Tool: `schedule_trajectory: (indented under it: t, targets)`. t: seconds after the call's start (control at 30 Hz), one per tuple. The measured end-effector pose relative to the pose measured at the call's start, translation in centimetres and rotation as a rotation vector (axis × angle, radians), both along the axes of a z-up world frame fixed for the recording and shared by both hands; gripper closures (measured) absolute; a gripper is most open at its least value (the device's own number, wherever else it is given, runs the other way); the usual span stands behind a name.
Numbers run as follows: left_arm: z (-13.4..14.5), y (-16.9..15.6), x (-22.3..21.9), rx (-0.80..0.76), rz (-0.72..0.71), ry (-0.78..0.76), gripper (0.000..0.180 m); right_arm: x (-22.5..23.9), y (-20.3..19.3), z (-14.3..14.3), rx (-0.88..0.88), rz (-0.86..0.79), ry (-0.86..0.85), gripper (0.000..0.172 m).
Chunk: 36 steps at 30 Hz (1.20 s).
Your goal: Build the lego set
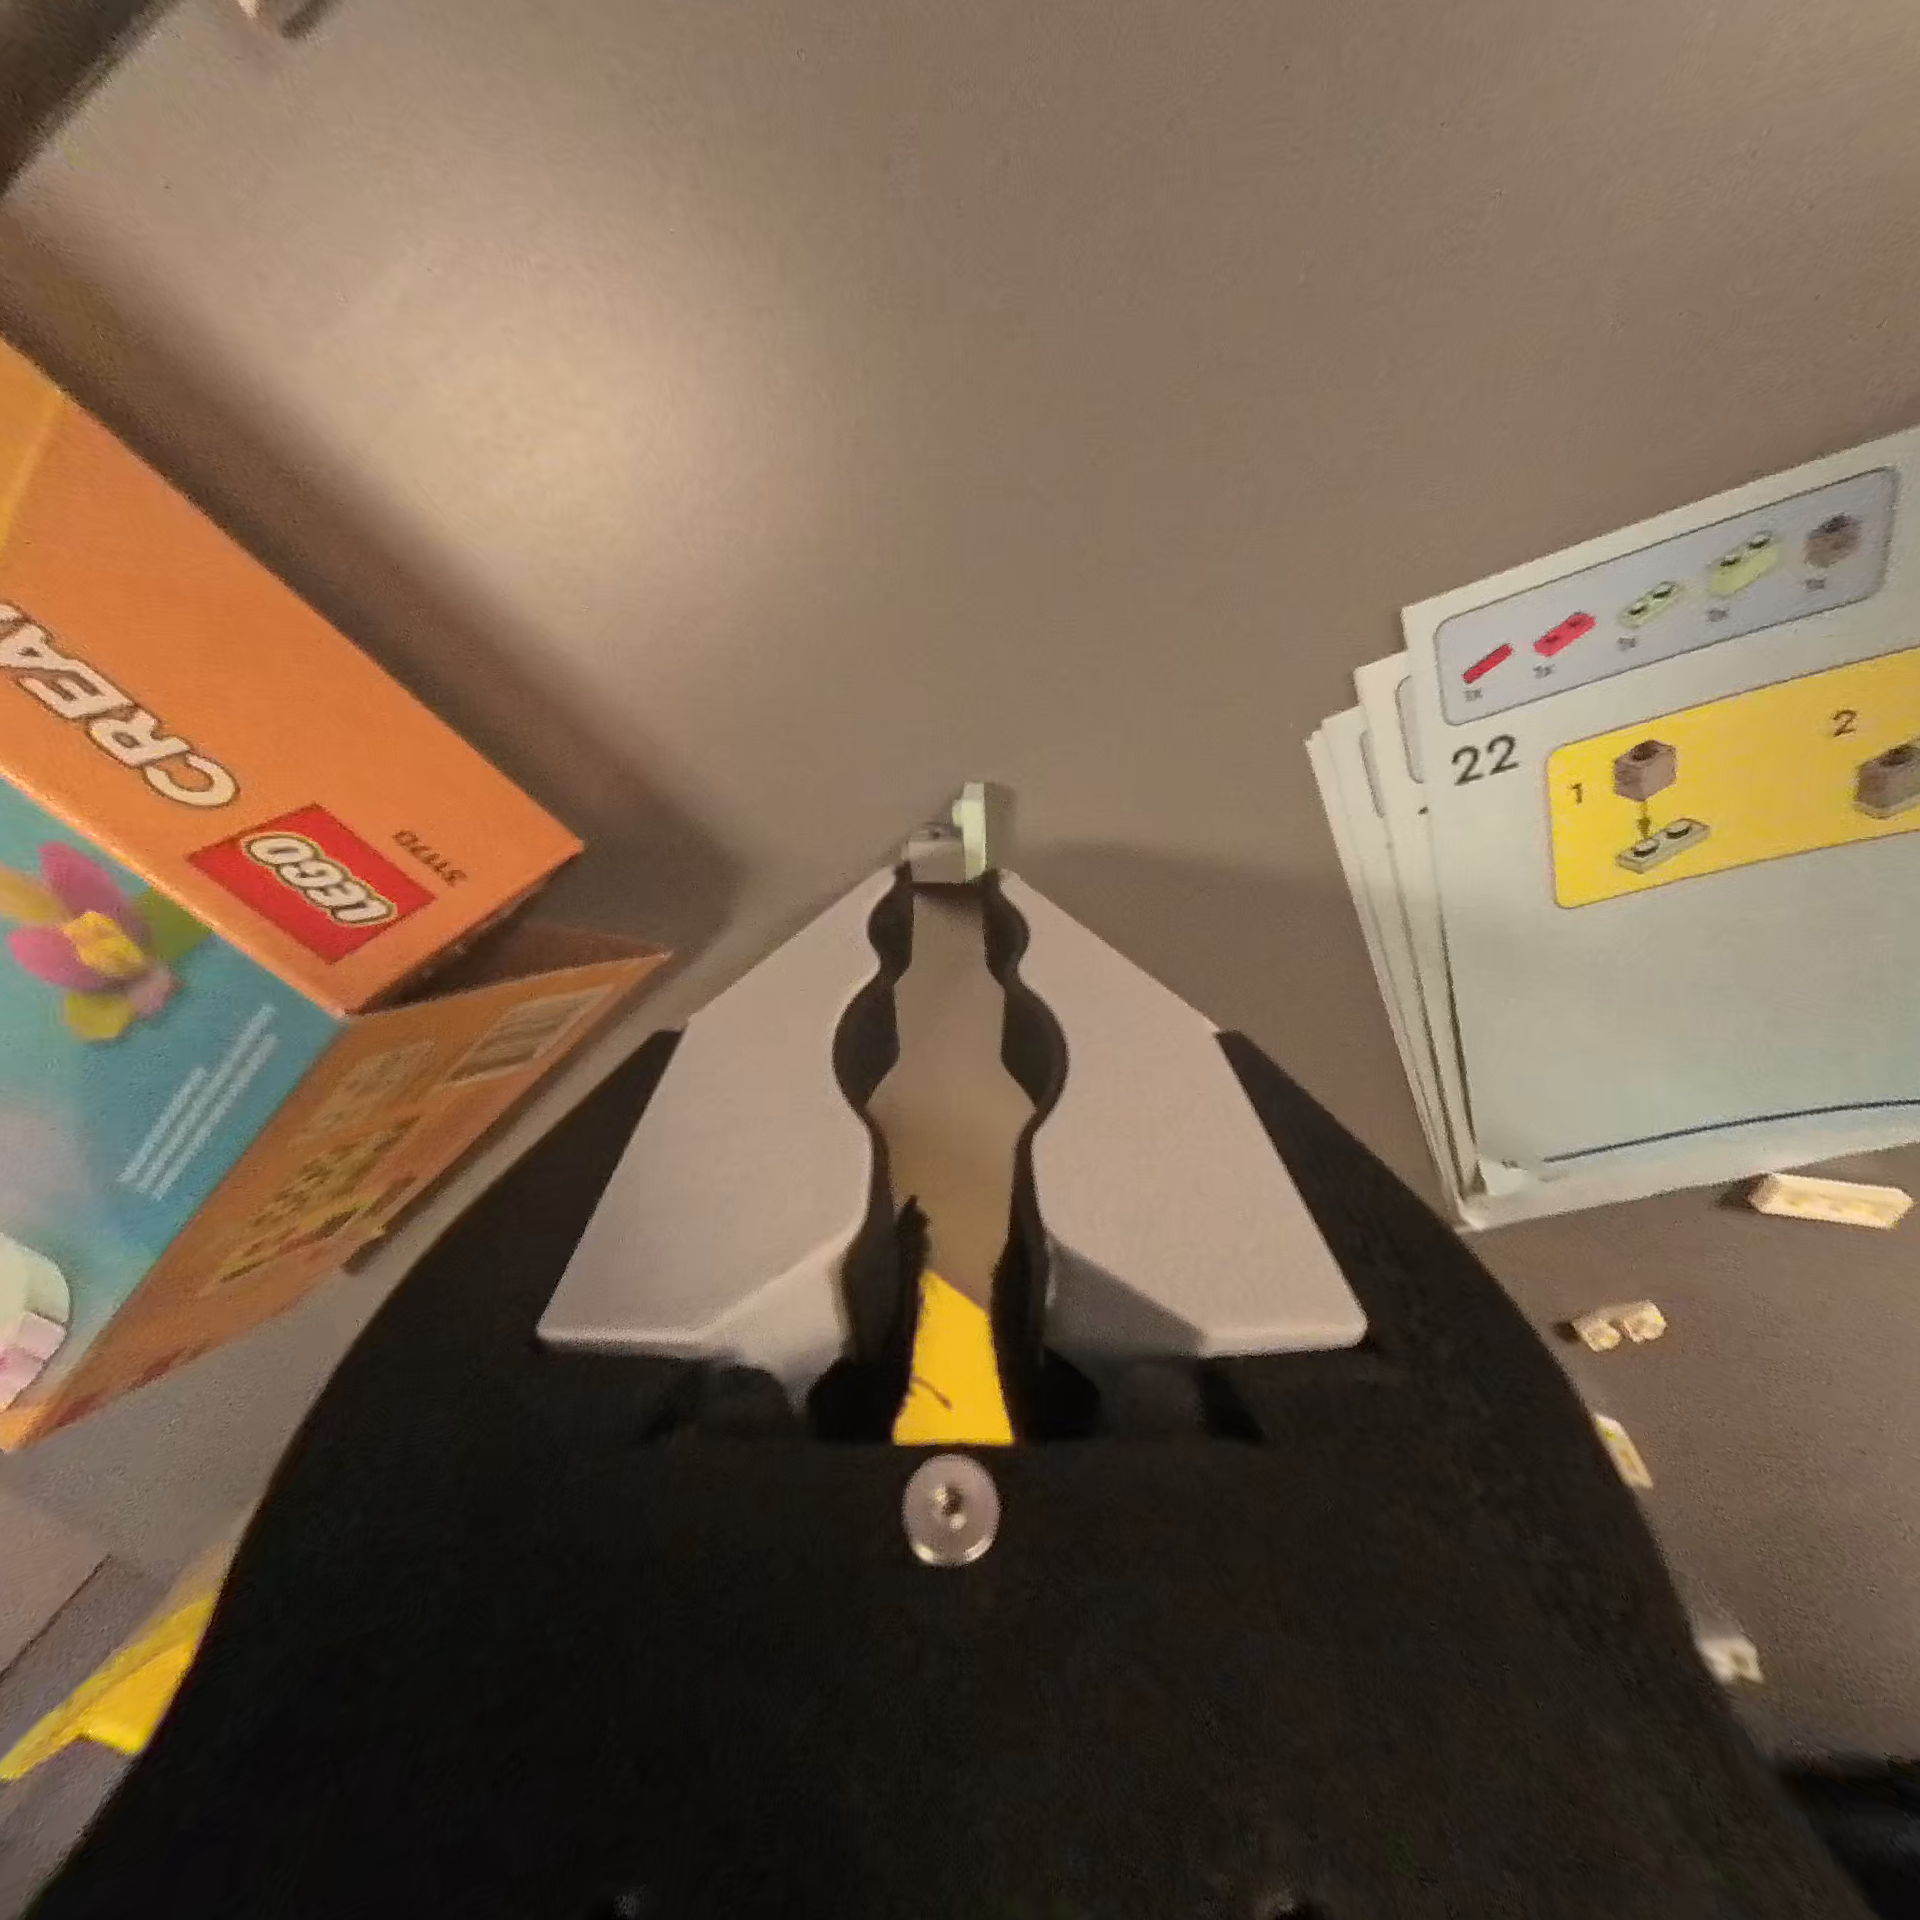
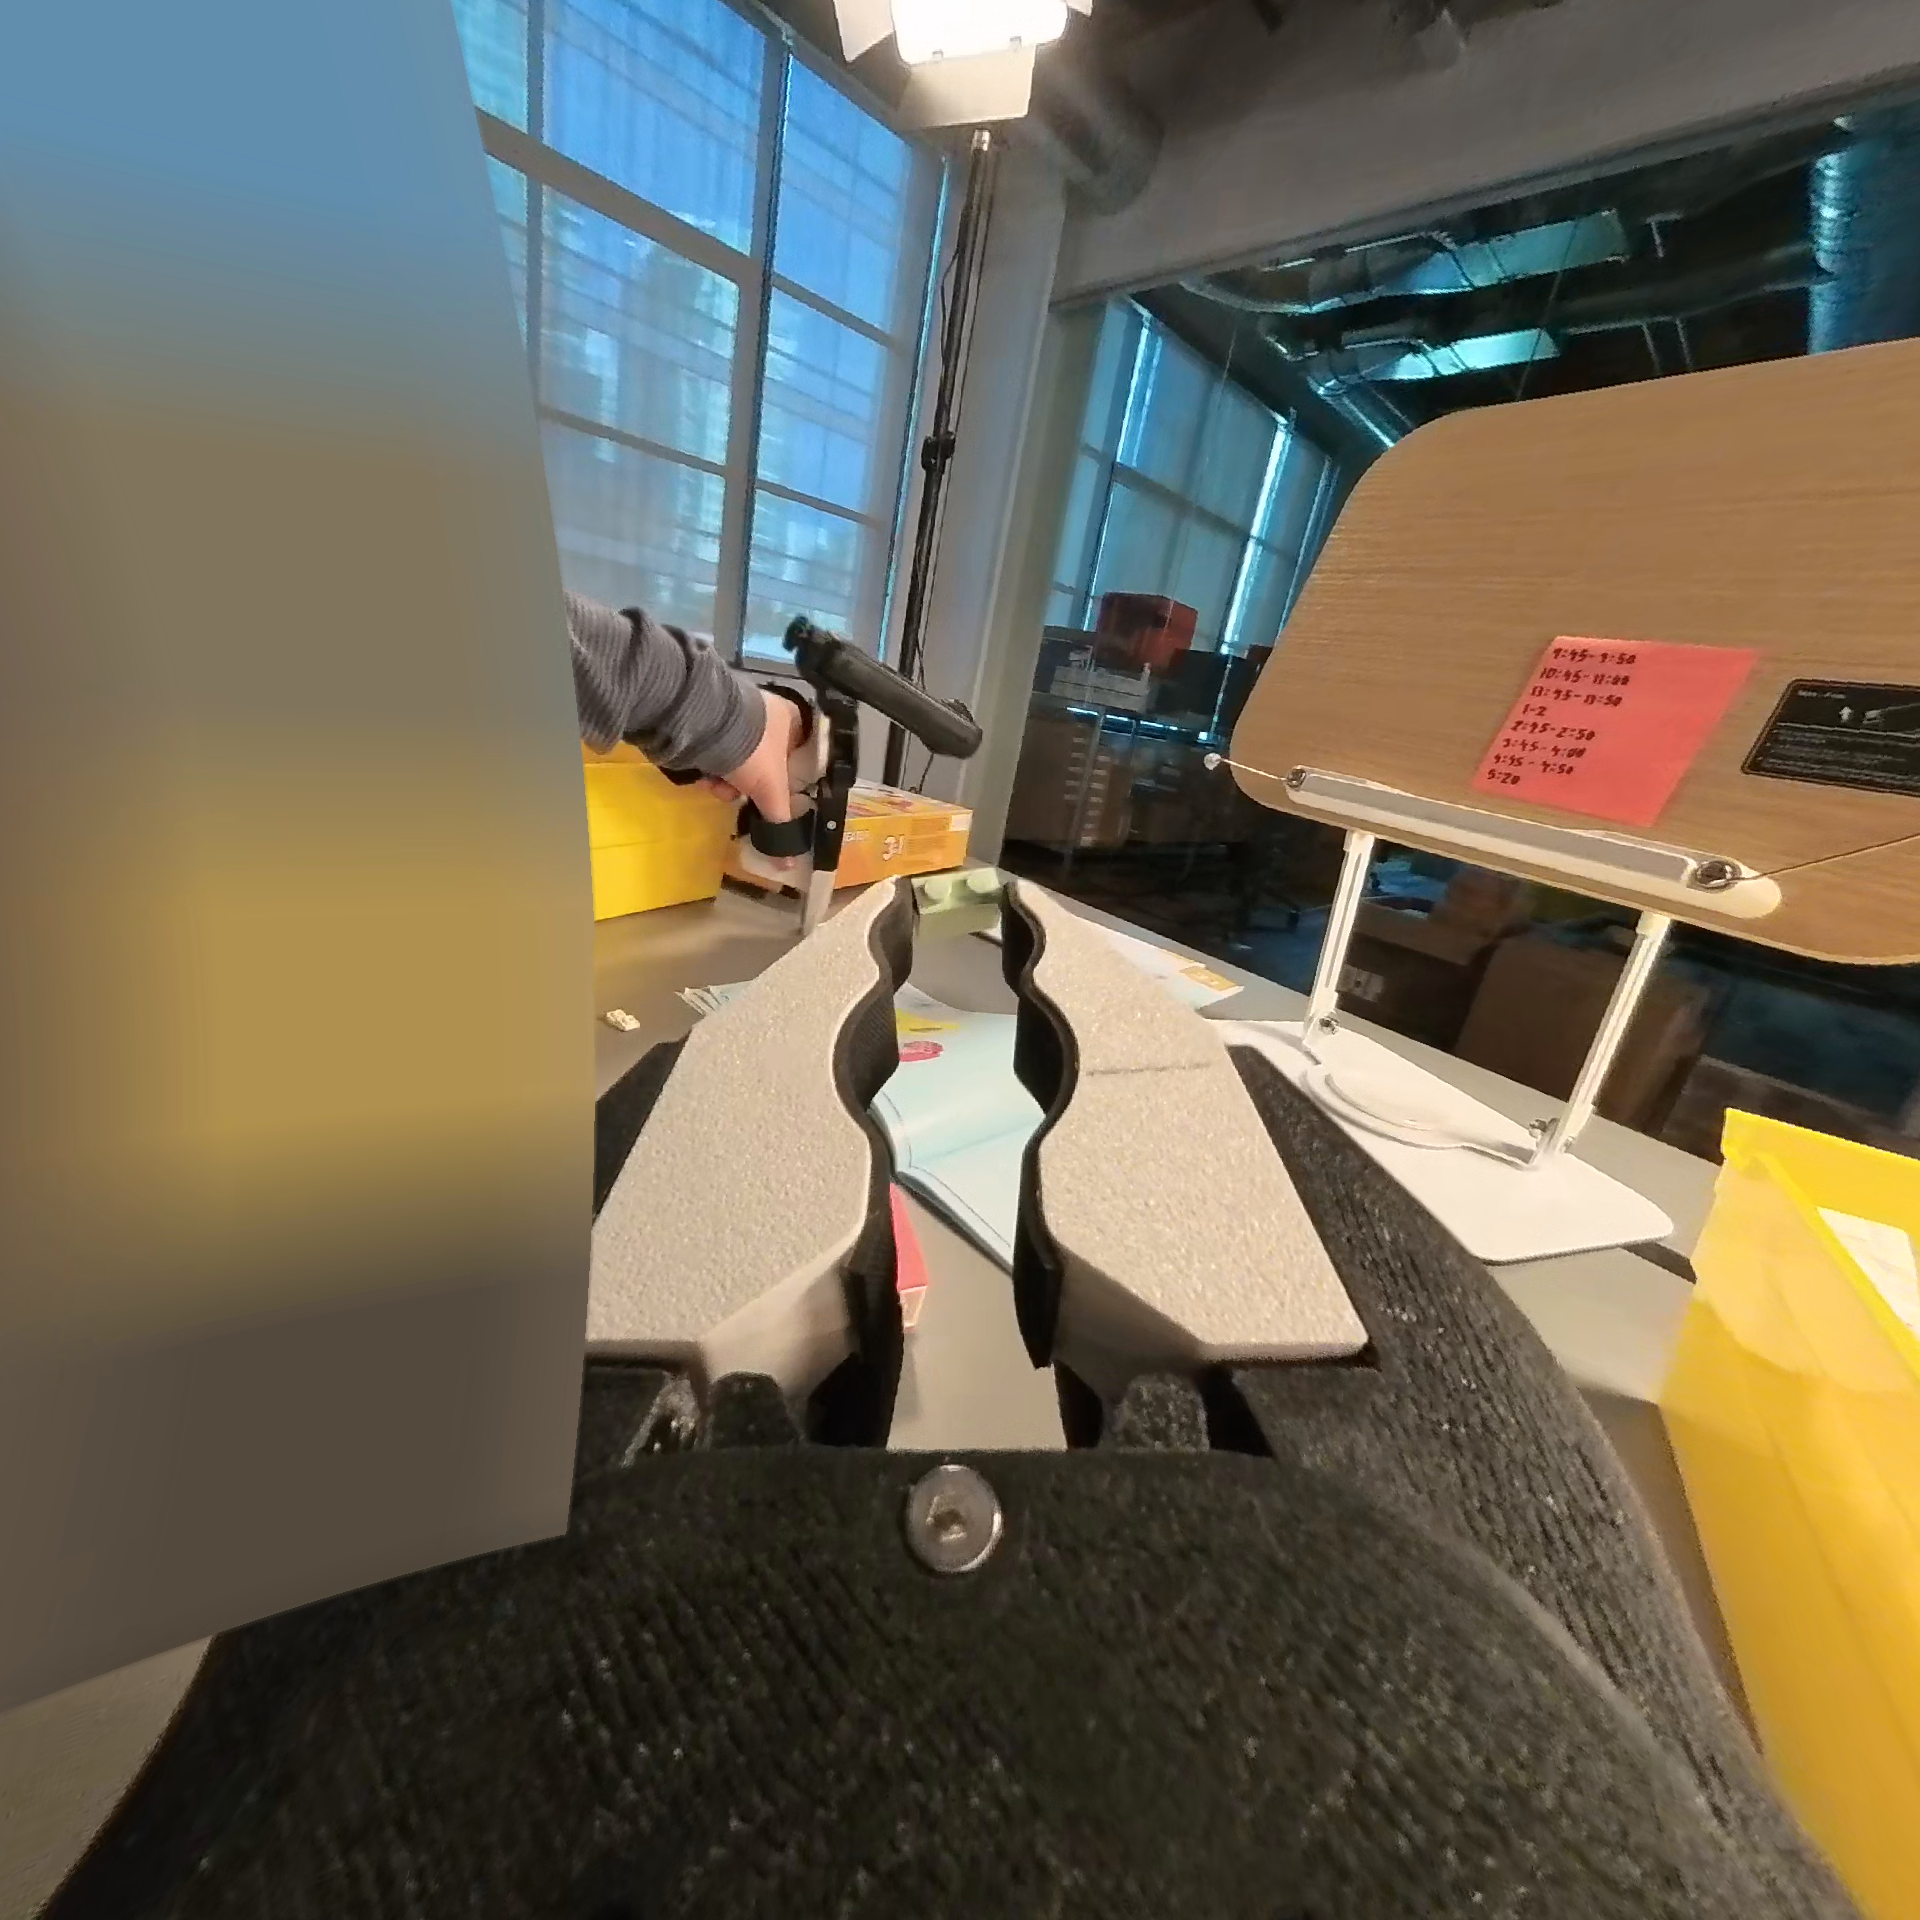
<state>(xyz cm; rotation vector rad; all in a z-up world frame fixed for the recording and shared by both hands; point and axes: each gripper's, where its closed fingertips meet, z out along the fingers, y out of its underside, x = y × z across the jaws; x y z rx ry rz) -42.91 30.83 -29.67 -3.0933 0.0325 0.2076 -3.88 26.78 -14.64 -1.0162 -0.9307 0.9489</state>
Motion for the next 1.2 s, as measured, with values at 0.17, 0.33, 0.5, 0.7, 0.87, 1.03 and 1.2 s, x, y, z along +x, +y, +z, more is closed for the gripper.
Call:
schedule_trajectory:
  t: [0.17, 0.33, 0.5, 0.7, 0.87, 1.03, 1.2]
  targets:
    - [0.2, 0.1, 0.5, 0.064, -0.062, 0.017, 0.169, -0.1, 0.0, -0.4, -0.023, 0.016, -0.01, 0.156]
    - [4.8, 1.5, 7.2, 0.412, -0.366, 0.028, 0.169, -0.6, -1.6, -0.1, -0.083, 0.182, -0.013, 0.156]
    - [10.6, -3.2, 22.3, 0.879, -0.964, 0.134, 0.169, -0.7, -3.4, 0.4, -0.217, 0.381, -0.009, 0.157]
    - [8.4, -10.4, 31.6, 0.87, -1.295, 0.181, 0.169, -1.5, -5.5, -2.3, -0.236, 0.492, -0.228, 0.156]
    - [3.1, -16.2, 33.8, 0.436, -1.37, -0.13, 0.168, -1.7, -5.9, -4.7, -0.271, 0.518, -0.381, 0.156]
    - [1.2, -17.8, 34.3, 0.181, -1.342, -0.246, 0.168, -1.4, -4.7, -4.9, -0.293, 0.481, -0.367, 0.156]
    - [-0.4, -18.0, 34.3, 0.096, -1.323, -0.252, 0.168, -1.2, -4.0, -5.1, -0.297, 0.46, -0.368, 0.156]
